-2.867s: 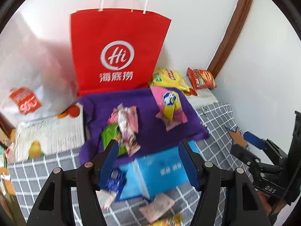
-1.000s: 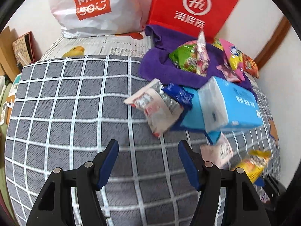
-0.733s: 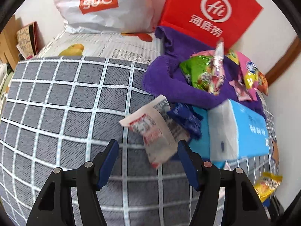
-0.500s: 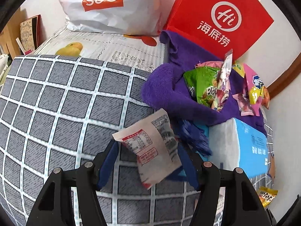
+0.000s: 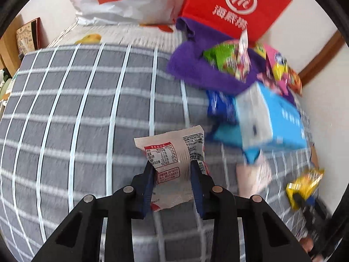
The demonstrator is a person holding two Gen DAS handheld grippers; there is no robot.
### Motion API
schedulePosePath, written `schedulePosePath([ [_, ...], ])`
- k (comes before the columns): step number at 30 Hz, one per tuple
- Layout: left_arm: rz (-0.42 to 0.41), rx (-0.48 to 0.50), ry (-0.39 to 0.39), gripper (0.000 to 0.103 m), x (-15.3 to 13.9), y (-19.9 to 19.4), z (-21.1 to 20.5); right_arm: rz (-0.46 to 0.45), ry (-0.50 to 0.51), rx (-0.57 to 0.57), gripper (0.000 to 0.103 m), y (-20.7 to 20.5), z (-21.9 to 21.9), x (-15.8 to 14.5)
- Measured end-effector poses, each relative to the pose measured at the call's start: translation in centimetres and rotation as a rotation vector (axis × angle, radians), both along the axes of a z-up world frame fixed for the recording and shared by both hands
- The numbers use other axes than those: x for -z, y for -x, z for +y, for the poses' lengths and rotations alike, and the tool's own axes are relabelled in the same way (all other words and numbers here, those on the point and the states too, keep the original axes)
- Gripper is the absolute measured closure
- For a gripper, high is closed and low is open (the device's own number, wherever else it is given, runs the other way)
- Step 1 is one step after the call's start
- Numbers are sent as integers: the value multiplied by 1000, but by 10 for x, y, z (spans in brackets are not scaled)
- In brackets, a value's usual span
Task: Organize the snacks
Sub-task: 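Carry the yellow bag and white packet over the purple towel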
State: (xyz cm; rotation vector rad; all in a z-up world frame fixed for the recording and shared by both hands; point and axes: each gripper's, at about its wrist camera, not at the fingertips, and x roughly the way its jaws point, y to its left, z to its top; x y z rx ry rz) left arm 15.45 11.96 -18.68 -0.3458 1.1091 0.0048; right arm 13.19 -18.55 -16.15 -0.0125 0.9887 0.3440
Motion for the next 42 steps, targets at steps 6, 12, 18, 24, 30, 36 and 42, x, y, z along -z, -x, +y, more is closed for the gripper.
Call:
schedulePosePath([
  [6,-39,33,15,73,-6,25,-12,5,-11,27,62,0,-4,0],
  [12,-73,80,55,73,-19,42,-31,-17,-2,32,62,12,-9,-10],
  [18,-104,110,65,73,-35,46,-45,-27,-4,45,62,15,-14,-20],
  [24,-139,163,68,73,-58,40,-63,-59,10,50,62,11,-17,-40],
  [30,-166,197,67,73,-78,28,-78,-80,8,79,62,-6,-21,-63],
  [36,-196,220,55,73,-99,17,-87,-117,11,85,62,-23,-21,-84],
  [42,-217,224,43,73,-117,2,-91,-142,23,78,62,-41,-14,-105],
])
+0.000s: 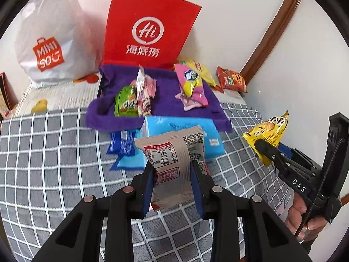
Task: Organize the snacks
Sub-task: 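Carry the yellow bag and white packet over the purple towel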
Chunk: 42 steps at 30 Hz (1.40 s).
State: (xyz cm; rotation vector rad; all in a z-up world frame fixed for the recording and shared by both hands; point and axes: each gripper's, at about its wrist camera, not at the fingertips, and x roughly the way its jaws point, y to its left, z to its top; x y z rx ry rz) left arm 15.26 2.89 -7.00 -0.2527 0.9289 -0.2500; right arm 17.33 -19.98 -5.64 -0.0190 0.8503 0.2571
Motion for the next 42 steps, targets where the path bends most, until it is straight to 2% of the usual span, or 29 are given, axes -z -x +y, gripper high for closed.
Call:
schedulePosePath([
  [11,-25,-19,-19,73,-29,-46,9,-39,8,-20,62,-49,19,-25],
  [20,-39,-62,-39,73,-41,-95,27,-14,3,-24,62,-107,37,-24],
  [33,-18,-97,4,73,-29,-162,34,0,-54,-73,62,-172,73,-24],
  [38,-27,-108,-36,73,-18,-184,33,15,-81,-101,62,-185,81,-5],
  [42,-13,-100,-17,73,1,-198,39,44,-104,-112,62,-195,81,18],
])
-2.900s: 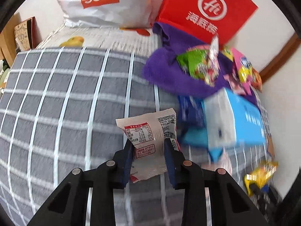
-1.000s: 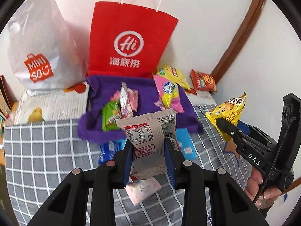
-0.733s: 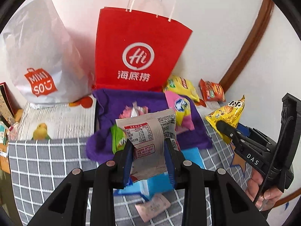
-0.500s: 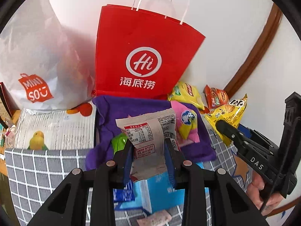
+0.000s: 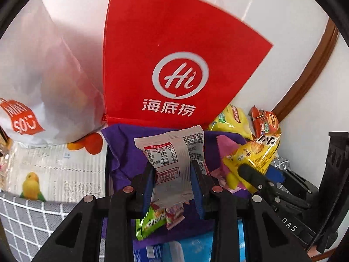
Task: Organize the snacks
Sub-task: 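Carry the yellow bag and white packet over the purple towel, then open the right gripper to drop the yellow bag while the left releases the white packet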
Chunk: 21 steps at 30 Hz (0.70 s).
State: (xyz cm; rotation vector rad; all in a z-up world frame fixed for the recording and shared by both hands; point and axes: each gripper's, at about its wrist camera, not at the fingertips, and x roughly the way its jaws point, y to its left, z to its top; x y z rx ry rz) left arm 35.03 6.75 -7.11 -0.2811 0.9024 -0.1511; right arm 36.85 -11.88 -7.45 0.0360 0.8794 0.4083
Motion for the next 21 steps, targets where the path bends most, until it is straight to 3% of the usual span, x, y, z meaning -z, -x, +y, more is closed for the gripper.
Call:
schedulePosePath([
  [11,47,-37,102,73,22,-13,33,72,59,-63,62,-13,12,32],
  [21,70,-90,76,73,27,-16,48,96,130,-123,62,-7,31,42],
])
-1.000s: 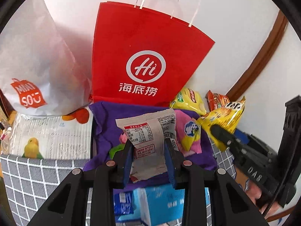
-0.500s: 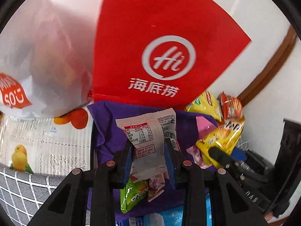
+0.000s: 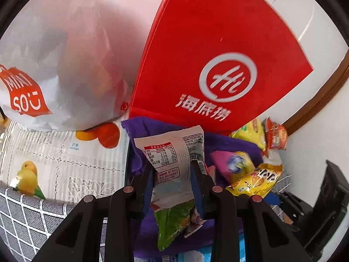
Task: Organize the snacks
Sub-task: 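Open the right gripper to drop the yellow bag while the left releases the white packet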
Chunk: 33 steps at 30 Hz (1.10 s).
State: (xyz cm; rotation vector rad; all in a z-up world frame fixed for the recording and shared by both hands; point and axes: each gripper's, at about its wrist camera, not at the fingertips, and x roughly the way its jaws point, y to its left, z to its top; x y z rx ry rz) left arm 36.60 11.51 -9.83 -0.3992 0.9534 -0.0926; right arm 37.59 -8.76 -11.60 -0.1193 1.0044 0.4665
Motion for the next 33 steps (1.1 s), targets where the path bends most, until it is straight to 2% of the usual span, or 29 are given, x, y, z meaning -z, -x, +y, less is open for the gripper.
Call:
schedulePosePath([
  [6,49,18,10,73,19,-11,-10,9,36,-18,64,1,2,5],
  [13,62,40,74,73,31,-16,-16,30,34,-8,64,-4,-2,9],
  [27,64,46,89,71,42,-25,-33,-11,30,21,58,-1,-18,-11],
  [30,62,70,89,60,40,-25,-38,-16,29,32,58,-1,-21,-14],
  [32,40,77,68,49,35,-23,-42,-20,28,39,58,-1,-22,-16],
  [33,28,80,56,38,31,-22,-44,-21,28,42,58,-2,-23,-17],
])
